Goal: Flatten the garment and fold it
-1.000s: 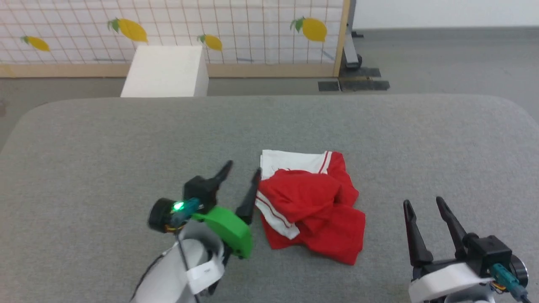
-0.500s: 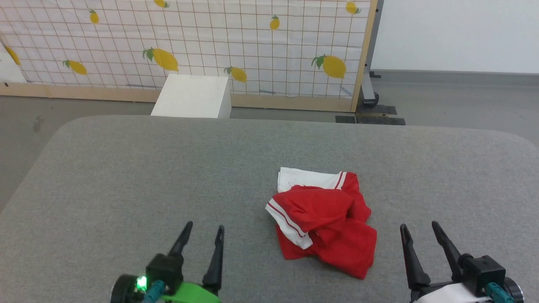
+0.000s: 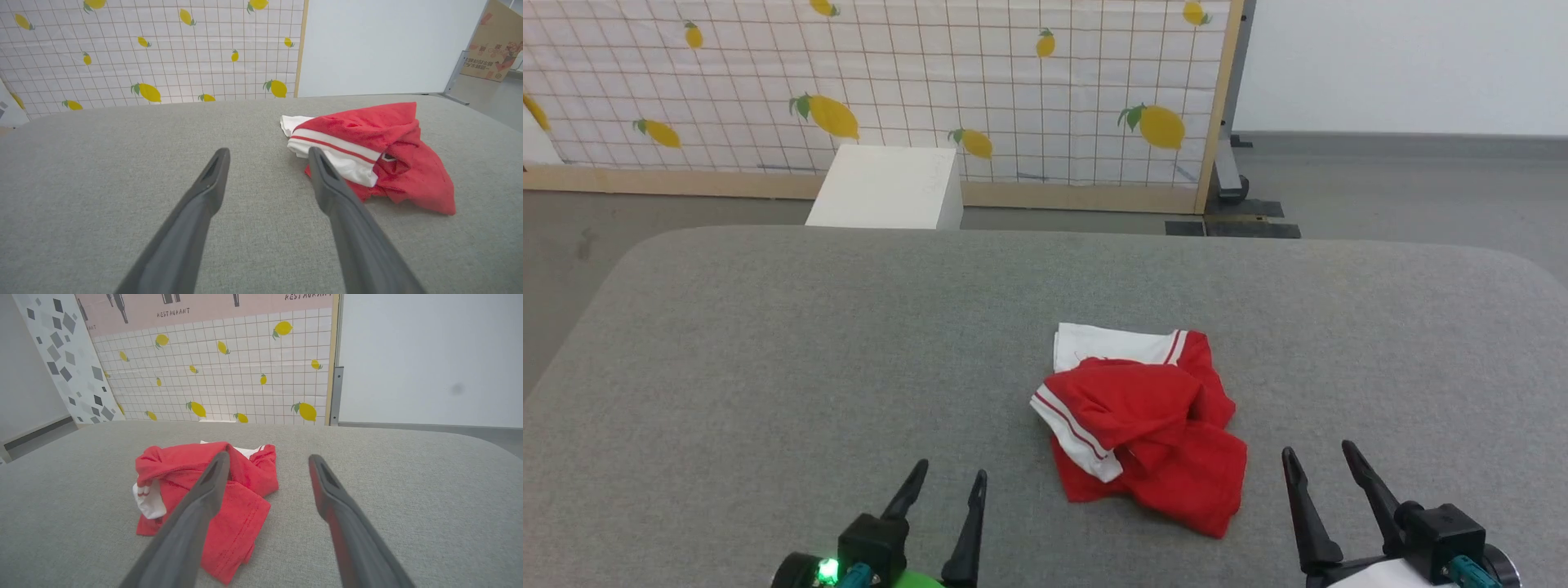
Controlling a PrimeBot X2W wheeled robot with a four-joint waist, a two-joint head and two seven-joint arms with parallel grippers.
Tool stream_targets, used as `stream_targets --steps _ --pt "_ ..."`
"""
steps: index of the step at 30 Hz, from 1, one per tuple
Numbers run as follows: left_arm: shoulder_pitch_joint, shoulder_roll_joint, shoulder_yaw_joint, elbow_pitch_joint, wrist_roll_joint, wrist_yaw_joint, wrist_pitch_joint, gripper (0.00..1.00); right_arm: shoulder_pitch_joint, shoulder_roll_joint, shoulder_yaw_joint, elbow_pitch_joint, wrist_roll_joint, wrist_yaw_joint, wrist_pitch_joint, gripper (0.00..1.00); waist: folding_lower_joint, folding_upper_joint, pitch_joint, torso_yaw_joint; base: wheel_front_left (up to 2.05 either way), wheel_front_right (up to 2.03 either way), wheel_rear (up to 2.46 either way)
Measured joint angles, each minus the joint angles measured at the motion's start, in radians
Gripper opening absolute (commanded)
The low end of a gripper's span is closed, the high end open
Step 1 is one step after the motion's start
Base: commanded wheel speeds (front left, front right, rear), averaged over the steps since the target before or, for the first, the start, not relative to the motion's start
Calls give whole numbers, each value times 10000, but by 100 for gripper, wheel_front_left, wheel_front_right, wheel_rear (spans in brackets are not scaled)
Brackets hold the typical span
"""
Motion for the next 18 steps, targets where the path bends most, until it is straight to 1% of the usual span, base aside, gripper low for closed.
stream_targets --steps 2,5,9,11,15,18 --pt "-81 -92 -69 291 -90 -117 65 100 -2 0 13 0 -4 0 0 100 0 0 110 -51 0 0 0" --pt "-559 -196 -244 545 -194 -291 640 100 -7 2 12 -4 -36 0 0 100 0 0 306 -154 0 0 0" --pt "-1646 -332 -562 698 -265 -539 1818 100 -87 0 38 -40 -67 0 0 100 0 0 643 -349 0 0 0" --pt "-2127 -454 -608 840 -476 -543 2514 100 -198 0 42 -58 -86 0 0 100 1 0 844 -484 0 0 0" --pt "-2932 -523 -723 1358 -696 -535 3956 100 -394 -2 104 -63 -123 0 0 100 1 0 1197 -808 0 0 0" --pt "-3417 -554 -650 1730 -871 -489 4546 100 -497 0 167 -67 -121 0 0 100 1 0 1439 -1077 0 0 0"
